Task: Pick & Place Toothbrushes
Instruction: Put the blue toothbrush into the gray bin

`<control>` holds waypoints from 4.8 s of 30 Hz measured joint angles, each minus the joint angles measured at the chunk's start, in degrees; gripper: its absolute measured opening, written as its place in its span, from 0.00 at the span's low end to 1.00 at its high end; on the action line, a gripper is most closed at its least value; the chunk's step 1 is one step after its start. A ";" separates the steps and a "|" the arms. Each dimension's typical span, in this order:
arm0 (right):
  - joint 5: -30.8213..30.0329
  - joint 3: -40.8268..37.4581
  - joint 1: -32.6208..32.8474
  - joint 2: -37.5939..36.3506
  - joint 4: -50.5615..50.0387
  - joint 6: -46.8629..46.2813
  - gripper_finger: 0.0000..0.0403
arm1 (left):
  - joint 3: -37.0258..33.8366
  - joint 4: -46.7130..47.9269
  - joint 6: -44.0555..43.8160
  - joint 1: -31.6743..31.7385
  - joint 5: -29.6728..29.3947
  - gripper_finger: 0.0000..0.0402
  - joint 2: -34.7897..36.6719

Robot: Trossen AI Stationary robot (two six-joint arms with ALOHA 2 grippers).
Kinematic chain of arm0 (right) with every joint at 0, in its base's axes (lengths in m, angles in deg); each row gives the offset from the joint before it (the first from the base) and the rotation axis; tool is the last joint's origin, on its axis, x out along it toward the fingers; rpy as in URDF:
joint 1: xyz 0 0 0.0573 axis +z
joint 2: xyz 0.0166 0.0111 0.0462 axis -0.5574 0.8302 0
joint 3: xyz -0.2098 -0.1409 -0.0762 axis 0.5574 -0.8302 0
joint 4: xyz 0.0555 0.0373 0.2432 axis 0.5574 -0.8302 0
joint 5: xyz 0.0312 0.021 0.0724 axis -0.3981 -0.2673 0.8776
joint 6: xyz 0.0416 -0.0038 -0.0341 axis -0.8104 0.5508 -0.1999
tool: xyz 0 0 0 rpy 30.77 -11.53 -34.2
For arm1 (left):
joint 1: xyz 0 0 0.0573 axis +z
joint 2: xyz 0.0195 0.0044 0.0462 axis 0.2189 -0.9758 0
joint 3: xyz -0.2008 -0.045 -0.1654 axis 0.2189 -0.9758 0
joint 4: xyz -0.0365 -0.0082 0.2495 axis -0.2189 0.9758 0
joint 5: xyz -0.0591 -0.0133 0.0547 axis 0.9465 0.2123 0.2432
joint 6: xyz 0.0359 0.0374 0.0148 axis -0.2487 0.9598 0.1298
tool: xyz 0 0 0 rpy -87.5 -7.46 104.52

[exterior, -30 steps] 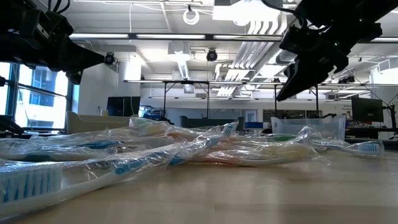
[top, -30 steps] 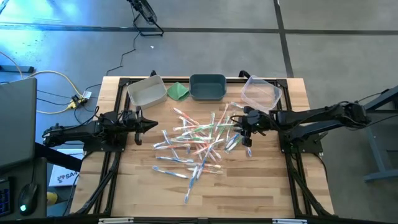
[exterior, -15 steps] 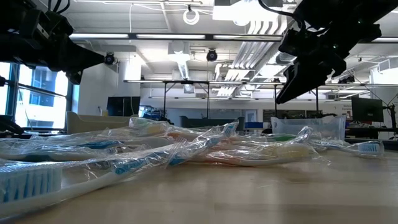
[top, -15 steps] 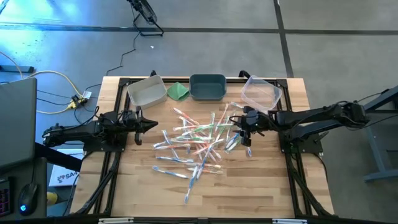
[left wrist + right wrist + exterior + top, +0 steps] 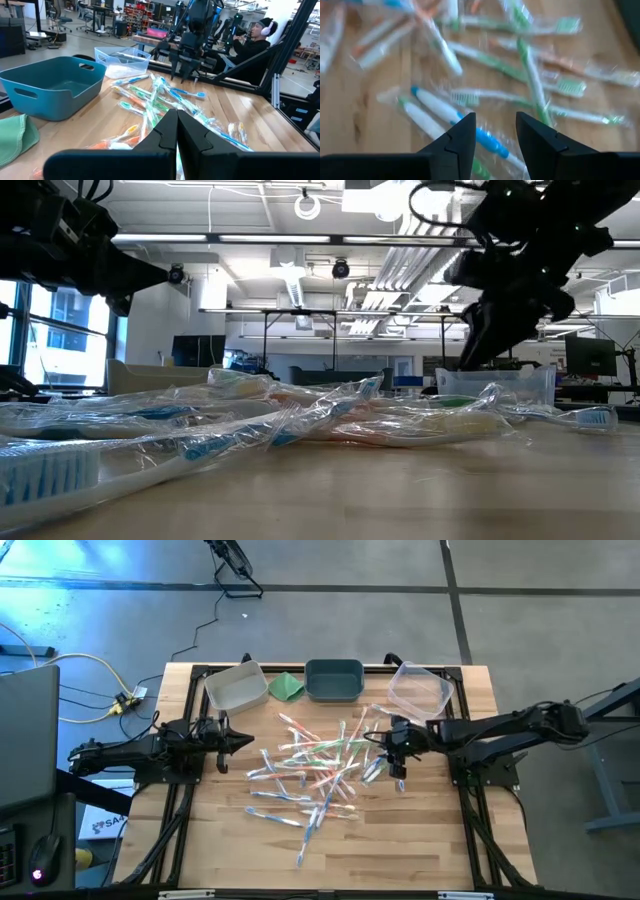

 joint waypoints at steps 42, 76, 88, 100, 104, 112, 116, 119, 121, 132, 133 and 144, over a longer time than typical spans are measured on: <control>-1.08 0.02 0.00 14.15 3.05 9.07 0.25 | 0.02 0.55 0.00 0.01 0.02 0.00 0.00; 2.21 1.93 0.17 12.09 2.26 10.28 0.04 | 0.00 0.55 0.00 -0.01 0.00 0.00 0.00; 2.90 7.89 0.26 3.17 -4.99 10.50 0.04 | -0.02 0.55 0.00 0.01 0.00 0.00 -0.01; -4.30 12.07 -0.06 -2.50 2.94 9.48 0.04 | -0.04 0.55 0.00 0.01 0.00 0.00 -0.02; -4.26 12.07 -0.07 -2.51 7.05 8.96 0.04 | -0.04 0.55 0.00 -0.01 0.00 0.00 -0.01; 0.02 12.04 -0.15 -2.51 7.95 6.48 0.04 | -0.24 -1.09 0.01 0.00 -0.19 0.00 0.00; 0.40 12.02 -1.31 -2.51 10.17 7.56 0.04 | -0.26 -7.12 0.14 -0.01 -0.84 0.00 0.02; 0.43 12.02 -2.42 -2.51 12.85 7.91 0.04 | -0.26 -10.49 1.45 0.00 -1.66 0.00 -0.01; 0.46 12.02 -3.18 -2.51 14.97 7.96 0.04 | -0.26 -12.58 1.86 0.01 -1.68 0.00 -0.02; 0.49 12.02 -6.20 -2.46 20.97 8.04 0.04 | -0.15 -14.31 3.02 -0.01 -2.79 0.01 -2.19; 0.57 12.02 -6.36 -2.46 20.99 8.03 0.04 | -0.15 -14.33 3.53 0.01 -3.12 0.02 -2.91; 1.90 12.00 -6.70 -1.58 22.94 7.41 0.04 | -0.13 -25.89 4.80 0.01 -9.40 0.31 -11.97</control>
